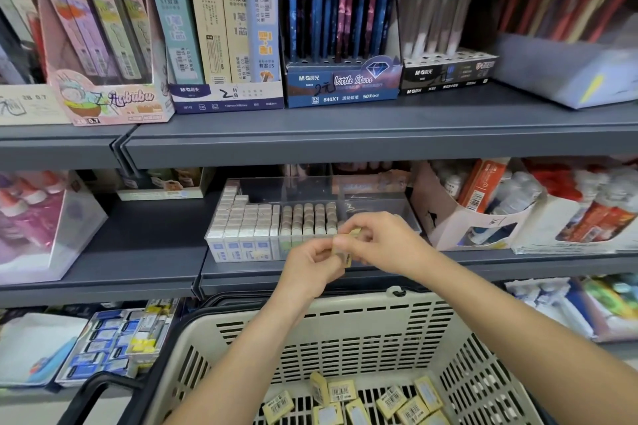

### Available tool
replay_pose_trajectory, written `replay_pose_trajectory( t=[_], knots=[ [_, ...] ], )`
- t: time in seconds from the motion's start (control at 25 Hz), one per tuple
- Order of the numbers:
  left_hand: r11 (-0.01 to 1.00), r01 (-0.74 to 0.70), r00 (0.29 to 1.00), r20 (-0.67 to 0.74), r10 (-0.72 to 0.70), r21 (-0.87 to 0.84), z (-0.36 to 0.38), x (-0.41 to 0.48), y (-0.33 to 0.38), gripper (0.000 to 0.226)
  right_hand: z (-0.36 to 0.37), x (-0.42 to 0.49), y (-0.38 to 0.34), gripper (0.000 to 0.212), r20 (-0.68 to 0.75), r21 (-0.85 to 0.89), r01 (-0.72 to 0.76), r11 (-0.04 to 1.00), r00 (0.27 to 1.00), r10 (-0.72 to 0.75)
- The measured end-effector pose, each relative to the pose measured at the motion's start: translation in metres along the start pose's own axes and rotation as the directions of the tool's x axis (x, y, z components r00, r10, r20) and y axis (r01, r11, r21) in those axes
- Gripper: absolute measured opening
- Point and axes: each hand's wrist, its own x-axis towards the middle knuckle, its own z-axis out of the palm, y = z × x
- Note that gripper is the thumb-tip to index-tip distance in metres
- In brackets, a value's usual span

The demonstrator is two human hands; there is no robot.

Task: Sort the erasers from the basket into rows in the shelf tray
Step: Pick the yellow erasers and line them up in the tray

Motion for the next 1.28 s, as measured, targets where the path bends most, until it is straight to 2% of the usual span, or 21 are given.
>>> replay_pose_trajectory(
  t=[0.08, 0.16, 0.32, 0.44, 0.52, 0.6, 0.68, 0.72, 0.8, 0.96, 1.16, 1.28],
  knots=[
    [0.999, -0.046, 0.998, 0.040, 0.046, 0.006, 0.004, -0.003, 0.002, 0.020, 0.001, -0.005, -0.001, 0.016, -0.043, -0.027, -0.016, 1.000, 0.999, 0.014],
    [0.998, -0.063, 0.997, 0.037, 0.062, 0.027, 0.004, -0.005, 0.004, 0.023, -0.002, -0.008, 0.001, 0.011, -0.028, 0.067, -0.030, 0.997, 0.999, 0.032],
    [0.991, -0.084, 0.996, -0.010, 0.086, 0.107, -0.001, -0.003, 0.005, 0.028, -0.009, -0.009, 0.007, 0.025, 0.063, 0.266, -0.056, 0.962, 0.997, 0.041],
    [0.975, -0.136, 0.990, -0.013, 0.141, 0.174, 0.001, -0.002, 0.007, 0.030, -0.013, -0.004, 0.010, 0.010, 0.089, 0.358, -0.130, 0.925, 0.990, 0.105],
    [0.957, -0.160, 0.984, -0.032, 0.173, 0.241, 0.003, -0.002, 0.006, 0.030, -0.020, 0.004, 0.014, 0.006, 0.084, 0.340, -0.139, 0.930, 0.990, 0.117],
    [0.911, -0.158, 0.979, -0.062, 0.196, 0.380, -0.002, -0.003, 0.001, 0.028, -0.029, 0.017, 0.022, 0.007, -0.049, 0.306, -0.151, 0.940, 0.984, 0.174],
    [0.809, -0.135, 0.971, -0.085, 0.222, 0.572, -0.016, -0.008, -0.007, 0.022, -0.037, 0.033, 0.031, 0.011, -0.220, 0.154, -0.171, 0.973, 0.954, 0.203],
    [0.740, -0.116, 0.970, -0.085, 0.228, 0.663, -0.024, -0.011, -0.012, 0.020, -0.037, 0.040, 0.033, 0.014, -0.250, 0.074, -0.188, 0.979, 0.947, 0.201],
    [0.630, -0.073, 0.977, -0.073, 0.202, 0.773, -0.036, -0.018, -0.021, 0.022, -0.030, 0.053, 0.036, 0.018, -0.191, -0.048, -0.215, 0.975, 0.960, 0.203],
    [0.565, -0.073, 0.978, -0.053, 0.202, 0.822, -0.042, -0.028, -0.033, 0.027, -0.011, 0.066, 0.036, 0.024, 0.012, -0.129, -0.253, 0.959, 0.966, 0.257],
    [0.596, -0.164, 0.957, -0.021, 0.290, 0.786, -0.040, -0.034, -0.031, 0.022, -0.008, 0.063, 0.038, 0.031, 0.118, -0.284, -0.221, 0.933, 0.958, 0.263],
    [0.656, -0.230, 0.925, -0.048, 0.377, 0.719, -0.037, -0.049, -0.022, 0.017, -0.011, 0.046, 0.030, 0.032, 0.018, -0.212, -0.195, 0.958, 0.979, 0.203]
  ],
)
